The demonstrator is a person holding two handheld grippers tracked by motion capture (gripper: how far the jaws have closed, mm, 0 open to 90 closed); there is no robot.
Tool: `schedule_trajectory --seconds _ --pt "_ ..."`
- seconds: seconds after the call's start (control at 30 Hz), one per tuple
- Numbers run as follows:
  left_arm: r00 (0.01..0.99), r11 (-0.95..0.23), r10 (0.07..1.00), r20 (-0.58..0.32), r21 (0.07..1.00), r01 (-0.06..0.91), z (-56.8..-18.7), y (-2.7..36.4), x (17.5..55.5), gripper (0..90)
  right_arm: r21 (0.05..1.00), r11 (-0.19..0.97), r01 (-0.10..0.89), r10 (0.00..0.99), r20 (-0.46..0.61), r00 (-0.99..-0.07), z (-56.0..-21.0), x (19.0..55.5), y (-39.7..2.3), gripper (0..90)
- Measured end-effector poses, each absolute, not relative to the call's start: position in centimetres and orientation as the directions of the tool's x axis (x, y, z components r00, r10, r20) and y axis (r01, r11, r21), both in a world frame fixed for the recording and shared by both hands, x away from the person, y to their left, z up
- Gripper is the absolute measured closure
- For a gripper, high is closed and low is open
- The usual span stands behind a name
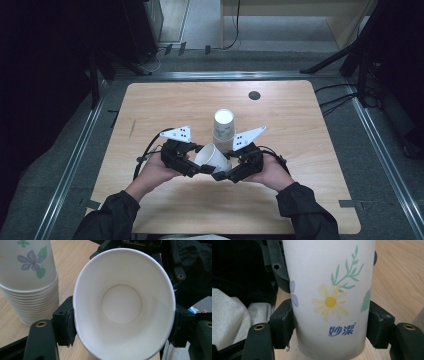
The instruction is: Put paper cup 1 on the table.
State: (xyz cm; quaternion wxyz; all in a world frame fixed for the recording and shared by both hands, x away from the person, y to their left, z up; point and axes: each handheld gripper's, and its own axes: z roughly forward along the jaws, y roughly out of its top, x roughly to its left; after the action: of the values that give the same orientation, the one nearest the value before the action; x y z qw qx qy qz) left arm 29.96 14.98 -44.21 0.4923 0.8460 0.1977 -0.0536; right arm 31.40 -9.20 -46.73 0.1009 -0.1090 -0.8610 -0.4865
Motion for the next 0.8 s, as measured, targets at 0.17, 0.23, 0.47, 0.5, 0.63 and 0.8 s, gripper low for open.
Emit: schedule_trajectory --seconds 0.17,0.23,0.47,0.5,0.63,0.8 --pt "0.916 -0.449 0.298 -0.269 0.807 0.383 -44.1 15.0 30.0 25.8 0.788 0.552 0.273 0.144 0.232 -0.962 -47.4 31.2 -8.8 20.3" --pt "0.914 -0.445 0.304 -0.267 0.809 0.384 -44.0 15.3 30.1 25.8 0.775 0.569 0.275 0.167 0.219 -0.961 -47.6 31.1 -8.7 20.2" --pt "0.906 -0.422 0.329 -0.267 0.816 0.394 -43.7 16.7 30.5 25.8 0.764 0.596 0.249 0.209 0.152 -0.966 -48.1 31.0 -8.9 20.2" --pt "0.904 -0.422 0.337 -0.263 0.816 0.395 -43.7 16.8 30.5 25.8 0.764 0.596 0.248 0.212 0.148 -0.966 -48.1 31.0 -8.9 20.1" --pt "0.900 -0.425 0.356 -0.250 0.814 0.395 -43.7 17.3 30.6 25.8 0.764 0.600 0.238 0.203 0.142 -0.969 -48.2 31.1 -9.1 20.2" --pt "0.895 -0.434 0.379 -0.235 0.809 0.396 -43.8 18.1 30.7 25.7 0.760 0.617 0.204 0.195 0.104 -0.975 -48.2 31.1 -9.4 20.6"
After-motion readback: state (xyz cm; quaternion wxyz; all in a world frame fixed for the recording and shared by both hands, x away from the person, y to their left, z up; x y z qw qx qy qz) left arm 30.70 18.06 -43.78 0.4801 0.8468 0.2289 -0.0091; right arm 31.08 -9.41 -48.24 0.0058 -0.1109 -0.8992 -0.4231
